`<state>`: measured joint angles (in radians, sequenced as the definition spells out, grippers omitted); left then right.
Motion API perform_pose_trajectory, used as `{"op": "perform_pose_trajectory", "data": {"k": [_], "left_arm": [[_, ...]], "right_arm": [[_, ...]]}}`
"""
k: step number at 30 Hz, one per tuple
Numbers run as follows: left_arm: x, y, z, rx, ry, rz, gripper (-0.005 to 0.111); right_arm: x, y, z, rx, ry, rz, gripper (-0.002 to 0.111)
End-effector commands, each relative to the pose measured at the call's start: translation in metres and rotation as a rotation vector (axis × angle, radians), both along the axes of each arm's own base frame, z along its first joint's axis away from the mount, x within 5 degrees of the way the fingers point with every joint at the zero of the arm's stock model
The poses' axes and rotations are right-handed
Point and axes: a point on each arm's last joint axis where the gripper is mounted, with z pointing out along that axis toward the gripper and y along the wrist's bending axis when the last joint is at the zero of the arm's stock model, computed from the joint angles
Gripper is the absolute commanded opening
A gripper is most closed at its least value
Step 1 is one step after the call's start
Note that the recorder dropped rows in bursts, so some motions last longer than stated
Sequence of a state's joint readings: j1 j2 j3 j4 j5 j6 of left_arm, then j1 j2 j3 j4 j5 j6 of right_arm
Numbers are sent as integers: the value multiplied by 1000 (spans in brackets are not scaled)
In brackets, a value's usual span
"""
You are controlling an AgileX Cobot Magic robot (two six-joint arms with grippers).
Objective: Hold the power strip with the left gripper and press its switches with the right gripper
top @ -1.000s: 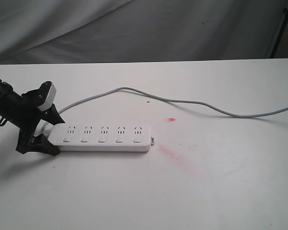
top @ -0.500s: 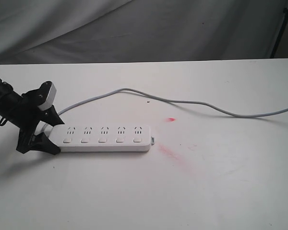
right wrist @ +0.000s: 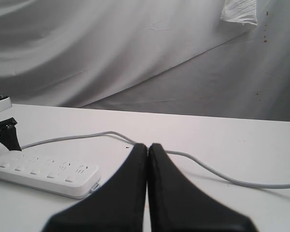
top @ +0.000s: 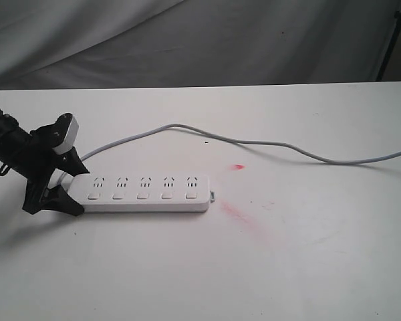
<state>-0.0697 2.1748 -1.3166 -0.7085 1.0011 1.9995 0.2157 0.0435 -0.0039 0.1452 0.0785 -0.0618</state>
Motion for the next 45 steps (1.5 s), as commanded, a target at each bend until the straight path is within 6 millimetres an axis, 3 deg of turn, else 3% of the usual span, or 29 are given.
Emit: {"op": "perform_pose_trajectory", "data": {"k": [1, 29, 32, 38, 45], "left_arm": [[1, 0, 0, 11, -5, 3, 65], [1, 0, 0, 11, -5, 3, 65], [1, 0, 0, 11, -5, 3, 65], [1, 0, 0, 11, -5, 3, 65], [1, 0, 0, 11, -5, 3, 65]], "right_arm": [[0, 0, -1, -11, -3, -7, 0], [-1, 0, 1, -7, 17, -2, 0], [-6, 0, 22, -57, 42, 9, 0], [-22, -2, 86, -75, 62, 30, 0], [-2, 1, 156, -116, 111, 26, 0]]}}
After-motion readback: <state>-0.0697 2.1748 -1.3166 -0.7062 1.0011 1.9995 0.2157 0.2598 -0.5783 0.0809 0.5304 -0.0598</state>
